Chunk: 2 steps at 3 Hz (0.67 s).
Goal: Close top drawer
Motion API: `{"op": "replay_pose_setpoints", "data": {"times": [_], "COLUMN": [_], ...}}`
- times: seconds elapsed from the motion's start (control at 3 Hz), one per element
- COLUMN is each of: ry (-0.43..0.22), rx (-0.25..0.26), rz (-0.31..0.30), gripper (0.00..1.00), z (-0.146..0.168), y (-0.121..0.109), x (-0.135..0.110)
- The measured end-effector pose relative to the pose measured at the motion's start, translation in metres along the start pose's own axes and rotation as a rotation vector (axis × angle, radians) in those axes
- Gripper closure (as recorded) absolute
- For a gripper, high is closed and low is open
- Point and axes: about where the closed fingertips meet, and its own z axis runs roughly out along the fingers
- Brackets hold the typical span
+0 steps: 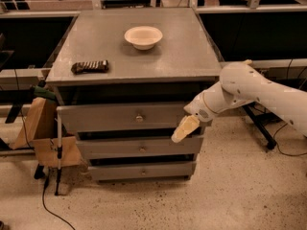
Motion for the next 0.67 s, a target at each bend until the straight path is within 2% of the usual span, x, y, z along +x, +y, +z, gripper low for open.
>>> {"op": "replay_pose_setpoints", "data": {"times": [0.33,0.67], "ry": [-0.001,0.006], "rx": [-0.001,-0.050], "rz": [0.000,0.010], "gripper": [0.00,0.00], "z": [0.000,0.007], "y": [0.001,0.013], "x": [-0.001,0.000]}}
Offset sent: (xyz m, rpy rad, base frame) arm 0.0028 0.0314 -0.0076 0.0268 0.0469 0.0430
